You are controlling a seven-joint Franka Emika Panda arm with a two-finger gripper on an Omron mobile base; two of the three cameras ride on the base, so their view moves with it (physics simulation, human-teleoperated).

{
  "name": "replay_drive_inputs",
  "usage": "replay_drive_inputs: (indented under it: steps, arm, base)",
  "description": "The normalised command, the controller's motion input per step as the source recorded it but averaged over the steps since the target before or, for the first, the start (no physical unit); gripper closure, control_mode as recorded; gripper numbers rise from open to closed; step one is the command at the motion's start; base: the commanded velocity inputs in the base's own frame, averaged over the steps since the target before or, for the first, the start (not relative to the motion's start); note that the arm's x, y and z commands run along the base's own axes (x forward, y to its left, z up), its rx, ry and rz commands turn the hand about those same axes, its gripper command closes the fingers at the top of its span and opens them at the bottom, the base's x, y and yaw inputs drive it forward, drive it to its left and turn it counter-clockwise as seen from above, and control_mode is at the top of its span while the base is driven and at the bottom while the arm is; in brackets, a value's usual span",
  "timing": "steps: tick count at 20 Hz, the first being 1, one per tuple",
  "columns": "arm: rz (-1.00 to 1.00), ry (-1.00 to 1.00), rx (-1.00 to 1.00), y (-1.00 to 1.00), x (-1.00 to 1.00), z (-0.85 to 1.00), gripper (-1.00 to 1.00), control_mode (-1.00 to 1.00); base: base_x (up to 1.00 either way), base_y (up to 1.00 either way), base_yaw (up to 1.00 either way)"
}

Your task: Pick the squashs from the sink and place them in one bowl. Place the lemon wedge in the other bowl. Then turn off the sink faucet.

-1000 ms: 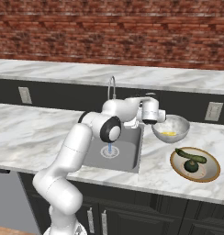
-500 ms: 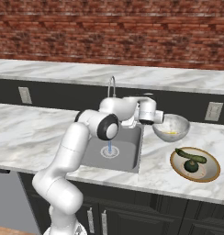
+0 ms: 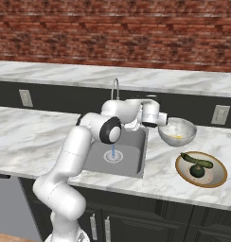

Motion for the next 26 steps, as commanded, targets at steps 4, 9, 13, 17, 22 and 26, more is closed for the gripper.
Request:
replay_drive_inputs:
  steps: [4,9,13,17,22,26]
  arm:
    - [0.00,0.00,0.00,0.00,0.29,0.00,-1.00,-1.00]
    - [0.00,0.03,0.00,0.00,0.31,-0.05,-1.00,-1.00]
    - [0.00,0.06,0.00,0.02,0.34,-0.16,-1.00,-1.00]
    - [0.00,0.08,0.00,0.10,0.30,-0.26,-1.00,-1.00]
    - [0.00,0.08,0.00,0.15,0.26,-0.28,-1.00,-1.00]
    - [0.00,0.06,0.00,0.20,0.25,-0.26,-1.00,-1.00]
  base:
    - [0.00,0.00,0.00]
    - [0.00,0.00,0.00]
    - [0.00,0.00,0.00]
    - [0.00,0.00,0.00]
    - [0.00,0.00,0.00]
    - [0.00,0.00,0.00]
